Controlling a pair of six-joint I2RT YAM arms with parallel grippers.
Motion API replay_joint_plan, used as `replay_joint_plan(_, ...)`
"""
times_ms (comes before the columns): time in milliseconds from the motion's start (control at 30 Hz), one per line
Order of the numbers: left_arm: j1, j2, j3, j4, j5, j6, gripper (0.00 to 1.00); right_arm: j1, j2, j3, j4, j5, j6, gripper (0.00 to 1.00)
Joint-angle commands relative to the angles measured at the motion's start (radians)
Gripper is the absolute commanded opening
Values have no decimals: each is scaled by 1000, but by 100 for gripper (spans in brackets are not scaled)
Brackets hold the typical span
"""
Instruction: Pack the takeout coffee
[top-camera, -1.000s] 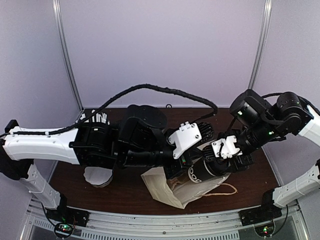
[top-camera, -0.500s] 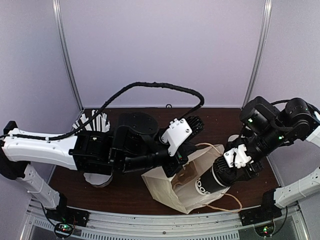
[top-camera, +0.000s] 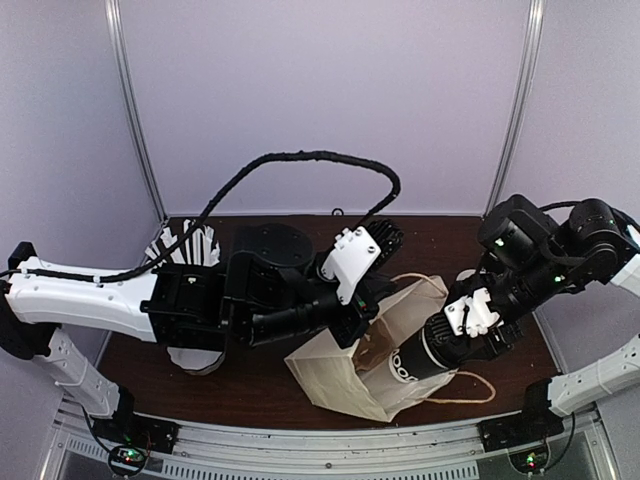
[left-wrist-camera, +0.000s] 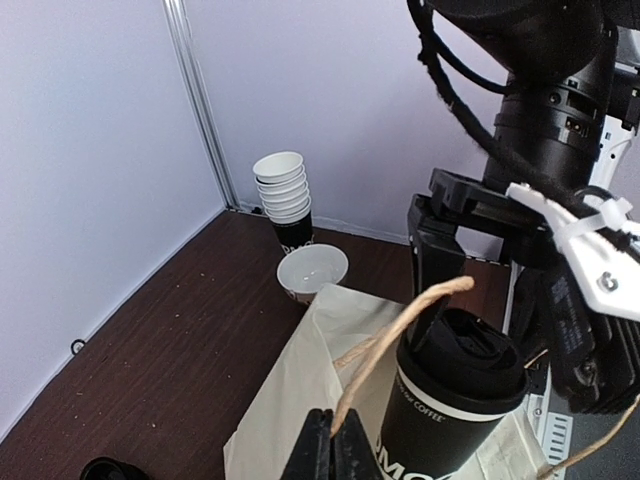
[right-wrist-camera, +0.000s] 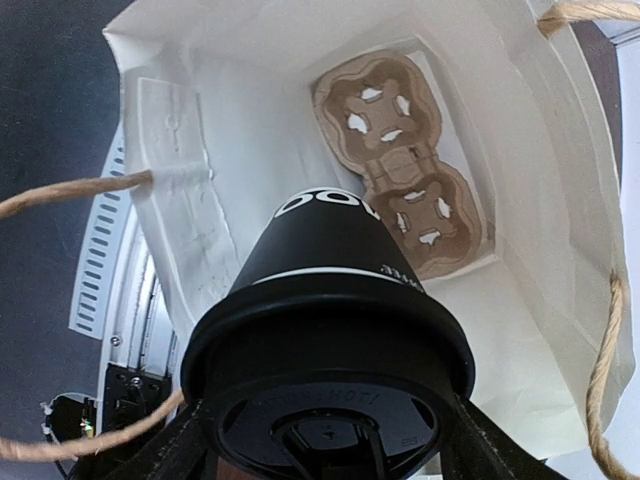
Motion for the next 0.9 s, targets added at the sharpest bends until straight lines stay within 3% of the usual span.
replay_joint_plan(0, 16, 7, -10, 73, -11, -39, 0, 14, 20, 12, 79, 130, 13, 59)
replay_joint_plan(333, 27, -10, -41, 73, -58, -86, 0, 74, 70, 7, 110, 168, -36, 58)
replay_joint_plan(600, 31, -41, -36, 21, -159, -37, 0, 95, 108, 22, 122, 149, -40, 58)
replay_joint_plan(867, 35, -52, -55, 28, -148, -35, 0, 107, 143, 21, 169, 183, -51, 58)
